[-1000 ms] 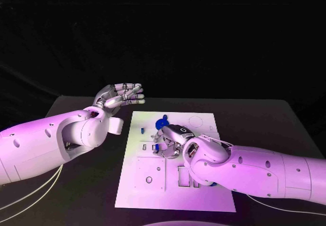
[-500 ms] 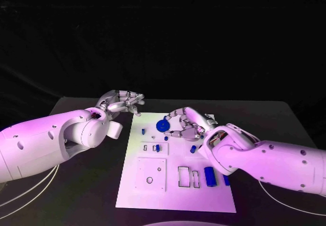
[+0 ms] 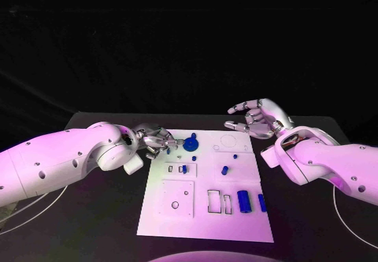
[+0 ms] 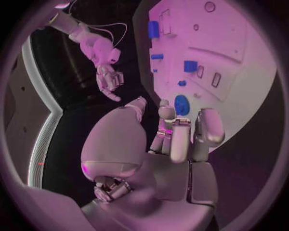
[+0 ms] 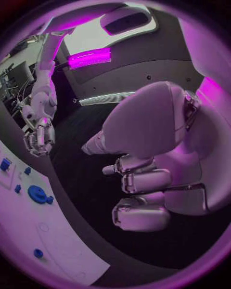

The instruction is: Assemble the parts on the task board

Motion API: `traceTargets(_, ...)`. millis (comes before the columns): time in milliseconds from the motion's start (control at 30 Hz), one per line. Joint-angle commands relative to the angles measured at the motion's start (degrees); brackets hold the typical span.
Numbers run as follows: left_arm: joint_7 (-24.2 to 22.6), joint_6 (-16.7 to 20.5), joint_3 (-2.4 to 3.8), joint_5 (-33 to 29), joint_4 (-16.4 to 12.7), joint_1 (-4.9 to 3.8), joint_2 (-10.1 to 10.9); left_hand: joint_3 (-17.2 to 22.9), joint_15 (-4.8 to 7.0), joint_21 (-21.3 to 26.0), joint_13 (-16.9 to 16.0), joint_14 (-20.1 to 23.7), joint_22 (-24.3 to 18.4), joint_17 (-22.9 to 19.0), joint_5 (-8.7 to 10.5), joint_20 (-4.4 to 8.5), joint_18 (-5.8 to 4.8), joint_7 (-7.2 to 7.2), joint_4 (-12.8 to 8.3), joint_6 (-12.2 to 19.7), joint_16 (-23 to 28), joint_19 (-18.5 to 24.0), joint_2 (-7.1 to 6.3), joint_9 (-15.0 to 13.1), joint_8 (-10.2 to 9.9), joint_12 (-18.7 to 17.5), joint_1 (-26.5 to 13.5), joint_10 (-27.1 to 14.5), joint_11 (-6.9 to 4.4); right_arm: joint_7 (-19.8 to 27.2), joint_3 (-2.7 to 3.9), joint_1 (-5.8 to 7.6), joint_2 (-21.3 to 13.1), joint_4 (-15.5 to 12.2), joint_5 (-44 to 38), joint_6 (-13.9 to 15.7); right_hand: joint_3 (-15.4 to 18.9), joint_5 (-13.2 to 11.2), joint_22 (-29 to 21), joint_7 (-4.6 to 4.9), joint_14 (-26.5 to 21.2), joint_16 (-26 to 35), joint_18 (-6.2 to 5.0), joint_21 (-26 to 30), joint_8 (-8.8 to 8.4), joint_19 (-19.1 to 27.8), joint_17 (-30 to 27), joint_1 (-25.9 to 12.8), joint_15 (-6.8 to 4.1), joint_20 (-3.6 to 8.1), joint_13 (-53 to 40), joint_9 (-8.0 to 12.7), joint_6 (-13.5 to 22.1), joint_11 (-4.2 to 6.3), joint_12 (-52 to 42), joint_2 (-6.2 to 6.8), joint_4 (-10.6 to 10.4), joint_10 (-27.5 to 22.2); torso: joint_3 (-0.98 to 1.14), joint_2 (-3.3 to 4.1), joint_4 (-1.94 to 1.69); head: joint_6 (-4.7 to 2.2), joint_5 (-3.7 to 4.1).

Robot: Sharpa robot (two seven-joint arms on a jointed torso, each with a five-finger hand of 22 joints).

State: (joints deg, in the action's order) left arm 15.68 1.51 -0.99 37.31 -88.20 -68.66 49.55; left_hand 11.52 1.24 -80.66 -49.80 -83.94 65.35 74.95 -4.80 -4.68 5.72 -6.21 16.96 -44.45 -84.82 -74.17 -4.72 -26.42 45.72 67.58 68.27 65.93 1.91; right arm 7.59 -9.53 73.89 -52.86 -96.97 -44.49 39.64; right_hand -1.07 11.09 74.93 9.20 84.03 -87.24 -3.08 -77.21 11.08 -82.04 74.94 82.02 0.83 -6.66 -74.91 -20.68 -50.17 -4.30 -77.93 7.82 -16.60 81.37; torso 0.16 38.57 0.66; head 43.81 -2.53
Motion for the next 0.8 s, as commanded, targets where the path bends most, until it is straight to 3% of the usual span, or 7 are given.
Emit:
traceTargets(33, 9.7, -7.0, 0.02, 9.9, 0.3, -0.16, -1.2, -1.0, 0.54, -0.3, -0.9, -2.6, 0.4, 4.9, 0.35, 0.18, -0.75, 0.54, 0.0, 0.2, -0.3, -0.3, 0.14, -1.2, 1.6, 0.9, -1.5, 0.4, -0.29, 1.3, 0.00, 0.18, -0.2, 0.7, 4.5, -1.3, 0.0, -0.3, 6.3, 0.01, 3.9, 0.3, -0.31, 0.3, 0.33, 0.2, 6.5, -0.2, -0.53, 0.20, -4.0, 0.0, -0.3, -0.09, 0.2, -0.20, 0.0, -0.3, 0.20, -0.32, -0.11, 0.37, -0.11)
traceTargets(167, 11.2, -8.3, -0.05, 12.9, 0.8, -0.37, -2.6, -1.8, 0.62, -0.3, -0.9, -2.6, 0.5, 4.8, 0.34, 0.28, -0.76, 0.62, 0.0, 0.5, -0.2, -0.3, 0.40, -1.8, 2.2, 1.0, -2.4, 0.2, -0.37, 0.6, 0.00, 0.31, -0.3, 1.3, 4.8, -1.6, 1.4, -0.4, 6.2, 0.01, 3.9, 0.4, -0.30, 0.5, 0.69, 0.1, 6.4, -1.8, -0.58, 0.31, -3.9, 0.1, 0.4, -0.09, 0.2, 0.47, -0.1, -0.3, 0.23, -0.37, -0.23, 0.54, -0.14)
traceTargets(233, 11.8, -8.8, -0.14, 14.1, 1.1, -0.59, -3.3, -2.2, 0.65, -0.4, -0.7, -2.5, 0.6, 4.7, 0.40, 0.31, -0.78, 0.65, -0.1, 0.7, -0.2, -0.3, 0.39, -2.1, 2.5, 1.0, -2.7, 0.0, -0.39, 0.2, 0.00, 0.35, -0.2, 1.7, 4.9, -1.7, 1.9, -0.4, 6.2, 0.00, 3.9, 0.4, -0.30, 0.5, 0.89, 0.1, 6.5, -2.2, -0.59, 0.32, -3.9, 0.1, 0.5, -0.08, 0.2, 0.53, -0.1, -0.3, 0.14, -0.26, -0.21, 0.54, -0.18)
traceTargets(800, 13.3, -10.9, -1.19, 18.5, 3.8, -1.55, -7.8, -3.5, 0.73, -0.4, -1.0, -2.5, 0.7, 4.5, 0.67, 0.39, -0.79, 0.79, 0.0, 1.1, -0.1, -0.2, 0.84, -3.1, 3.5, 1.4, -3.8, -0.1, -0.50, -1.7, 0.00, 0.44, 0.2, 3.1, 4.8, -1.1, 3.0, -0.3, 5.7, 0.00, 3.8, 0.6, -0.50, 1.4, 1.37, 0.6, 5.8, -3.3, -0.61, 0.35, -3.5, 0.1, 0.8, -0.08, 0.5, 0.37, -0.2, -0.5, 0.16, -0.14, -0.09, 0.98, -0.76)
